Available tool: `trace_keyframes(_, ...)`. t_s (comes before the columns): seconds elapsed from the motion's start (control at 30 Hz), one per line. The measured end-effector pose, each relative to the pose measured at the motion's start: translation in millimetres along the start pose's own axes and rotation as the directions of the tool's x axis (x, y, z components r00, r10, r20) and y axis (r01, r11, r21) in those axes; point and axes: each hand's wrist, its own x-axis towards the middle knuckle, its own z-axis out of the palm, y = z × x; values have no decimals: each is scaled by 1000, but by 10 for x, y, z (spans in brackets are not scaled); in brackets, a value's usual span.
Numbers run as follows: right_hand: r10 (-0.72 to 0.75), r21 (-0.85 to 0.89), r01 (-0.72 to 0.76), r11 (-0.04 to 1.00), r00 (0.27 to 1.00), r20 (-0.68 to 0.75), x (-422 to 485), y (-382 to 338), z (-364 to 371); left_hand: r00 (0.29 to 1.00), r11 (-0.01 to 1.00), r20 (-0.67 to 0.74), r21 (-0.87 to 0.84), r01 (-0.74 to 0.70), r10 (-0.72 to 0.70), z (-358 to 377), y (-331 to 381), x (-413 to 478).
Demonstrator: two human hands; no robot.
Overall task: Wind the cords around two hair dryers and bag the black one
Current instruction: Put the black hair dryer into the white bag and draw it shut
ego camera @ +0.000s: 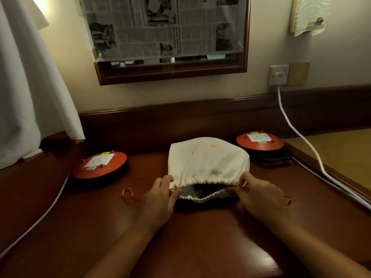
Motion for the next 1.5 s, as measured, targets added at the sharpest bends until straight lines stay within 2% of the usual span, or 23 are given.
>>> trace_keyframes(0.1, -125, -41, 125, 991, 992, -3, 146, 127, -211, 992, 983, 83, 146, -107, 96, -237, -54, 129)
trace_keyframes(0.23, -89, -14, 89, 996, 996, -4, 212, 180, -330, 984, 978, 20, 103, -181, 179, -537, -18, 269)
trace_keyframes(0.37, 13, 44, -10, 999, 999, -53, 164, 368, -398, 987, 989, -64, 34, -144, 146, -760, -135, 196)
trace_keyframes(0.47, 70, 39, -68, 997, 996, -50, 138, 499, -411, 991, 998, -118, -6, -61, 60, -825, -231, 71)
trace_keyframes(0.6, 166, 0, -167, 986, 981, 105, 113, 420, -268, 999, 998, 50, 58, -4, 1, -613, -335, -78)
trace_keyframes(0.67, 130, -63, -122, 991, 982, 139, 124, 317, -209, 994, 996, 107, 91, 3, -13, -511, -333, -86)
trace_keyframes(0.73, 32, -55, -28, 998, 996, 82, 132, 164, -146, 992, 999, 128, 50, -21, 15, -403, -177, -69)
trace_keyframes(0.8, -97, 35, 97, 995, 995, 9, 112, -74, -105, 991, 997, 116, -34, -65, 69, -266, 75, -51)
trace_keyframes(0.87, -221, 73, 219, 973, 975, 20, 81, -266, -21, 990, 988, 111, -134, -71, 86, -101, 289, -20)
trace_keyframes(0.93, -280, 73, 276, 959, 958, 55, 48, -354, 93, 995, 977, 95, -214, -21, 42, 64, 365, 5)
trace_keyframes(1.17, -235, 184, 241, 953, 970, -53, -6, -358, 227, 996, 933, 45, -350, 87, -76, 157, 314, -1)
trace_keyframes(1.3, -218, 255, 288, 923, 937, -273, -74, -432, -27, 998, 949, 19, -308, 62, -59, 168, 337, 9)
trace_keyframes(1.37, -209, 377, 353, 856, 904, -373, -117, -496, -117, 999, 960, 27, -278, 36, -30, 161, 341, 14)
trace_keyframes(1.43, -166, 537, 339, 773, 924, -344, -120, -532, -123, 998, 965, 58, -260, 20, -5, 119, 353, 19)
trace_keyframes(1.47, -155, 561, 312, 766, 938, -310, -91, -551, -117, 997, 968, 80, -252, 12, 8, 85, 354, 37)
trace_keyframes(1.5, -164, 520, 287, 805, 949, -270, -59, -556, -91, 994, 970, 104, -242, -2, 28, 51, 348, 60)
